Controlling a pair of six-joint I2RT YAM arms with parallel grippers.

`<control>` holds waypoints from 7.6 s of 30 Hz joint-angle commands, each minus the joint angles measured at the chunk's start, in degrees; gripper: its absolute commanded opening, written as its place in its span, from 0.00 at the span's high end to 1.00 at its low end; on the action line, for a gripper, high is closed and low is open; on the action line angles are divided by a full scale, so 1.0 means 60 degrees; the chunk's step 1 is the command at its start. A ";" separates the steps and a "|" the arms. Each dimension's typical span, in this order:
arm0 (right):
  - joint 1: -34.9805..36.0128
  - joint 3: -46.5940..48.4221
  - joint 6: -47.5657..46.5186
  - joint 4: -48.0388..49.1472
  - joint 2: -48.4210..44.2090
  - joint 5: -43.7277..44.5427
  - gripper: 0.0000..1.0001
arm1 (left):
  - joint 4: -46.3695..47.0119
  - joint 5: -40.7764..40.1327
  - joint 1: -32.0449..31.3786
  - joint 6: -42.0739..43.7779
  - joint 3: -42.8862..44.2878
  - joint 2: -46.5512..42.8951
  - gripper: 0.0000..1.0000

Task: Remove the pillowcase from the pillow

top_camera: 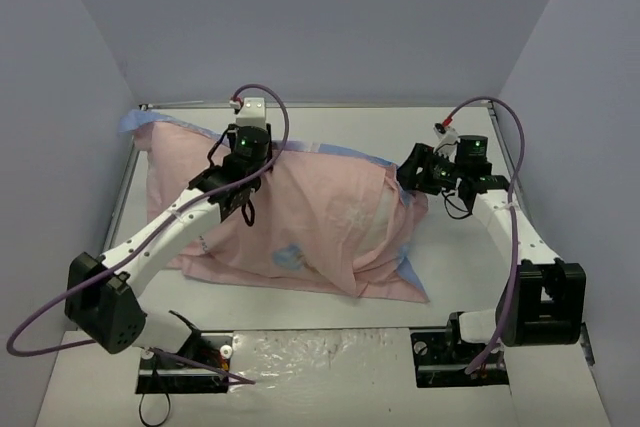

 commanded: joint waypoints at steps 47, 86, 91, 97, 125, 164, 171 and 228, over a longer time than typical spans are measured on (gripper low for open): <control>0.1663 0.4962 0.2682 -0.0648 0.4316 0.6163 0.15 | -0.1687 0.0292 -0.3895 -0.1511 0.2987 0.0733 0.05; -0.1297 -0.0153 -0.1903 -0.0063 0.1182 -0.0135 1.00 | -0.1772 0.3033 -0.2577 0.0072 0.5302 0.6928 0.65; -0.1604 -0.0094 -0.1714 -0.0107 0.1256 0.0858 1.00 | -0.2331 0.2096 -0.2445 -0.0805 0.4294 0.6814 0.98; -0.2073 -0.0357 -0.1099 -0.0166 0.1328 0.4097 1.00 | -0.1365 0.1478 -0.2050 -0.1994 0.0808 0.4486 0.98; -0.0011 0.2512 -0.5390 -0.0458 0.2090 0.0138 0.23 | -0.0999 0.2020 -0.3119 -0.2376 -0.0880 0.2315 0.98; 0.1604 0.2470 -0.3427 0.0581 0.6338 0.3179 1.00 | -0.1159 0.1991 -0.3104 -0.2127 -0.1349 0.0557 0.98; 0.0595 0.2382 -0.5066 -0.0722 0.5901 -0.1228 0.58 | -0.1072 0.2006 -0.2914 -0.2199 -0.0881 0.0630 0.98; 0.4064 -0.1221 -1.7842 -0.6948 -0.1440 -0.0911 1.00 | 0.0744 0.3646 -0.1581 -0.4397 0.0218 0.2637 0.98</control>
